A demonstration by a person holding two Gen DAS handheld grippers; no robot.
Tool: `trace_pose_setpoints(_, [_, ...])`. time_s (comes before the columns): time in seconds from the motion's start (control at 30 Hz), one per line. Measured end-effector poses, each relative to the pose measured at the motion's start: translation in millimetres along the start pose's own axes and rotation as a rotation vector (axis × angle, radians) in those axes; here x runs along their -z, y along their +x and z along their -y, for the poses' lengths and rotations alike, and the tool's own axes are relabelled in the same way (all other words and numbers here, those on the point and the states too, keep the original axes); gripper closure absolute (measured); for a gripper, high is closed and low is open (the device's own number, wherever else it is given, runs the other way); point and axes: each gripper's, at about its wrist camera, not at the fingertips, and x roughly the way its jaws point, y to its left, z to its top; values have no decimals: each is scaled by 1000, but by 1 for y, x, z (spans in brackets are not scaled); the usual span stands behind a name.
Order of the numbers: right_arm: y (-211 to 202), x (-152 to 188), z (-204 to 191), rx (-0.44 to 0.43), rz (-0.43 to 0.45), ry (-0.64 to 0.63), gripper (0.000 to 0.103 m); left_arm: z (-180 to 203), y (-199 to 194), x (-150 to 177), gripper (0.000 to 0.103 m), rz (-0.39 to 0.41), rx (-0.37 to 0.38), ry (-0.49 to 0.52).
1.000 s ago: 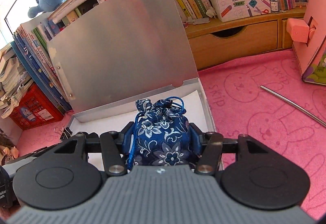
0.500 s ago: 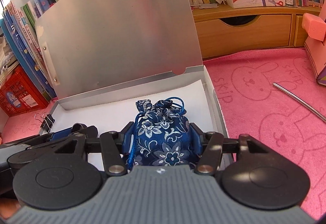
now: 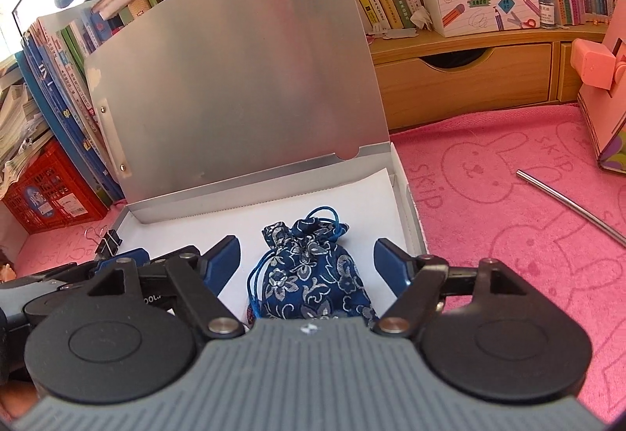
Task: Organize objects
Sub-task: 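Open the left tool to drop the lid while the right tool releases the pouch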
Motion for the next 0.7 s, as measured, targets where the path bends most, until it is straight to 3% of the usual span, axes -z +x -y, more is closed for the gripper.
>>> trace_pose_setpoints(0.33, [-60, 0, 3, -16, 80, -12, 10, -3, -60, 9, 32, 61, 48, -26])
trace_pose_setpoints(0.7, [-125, 26, 1, -53, 121, -70, 4, -1, -133, 43, 23, 125, 115, 10])
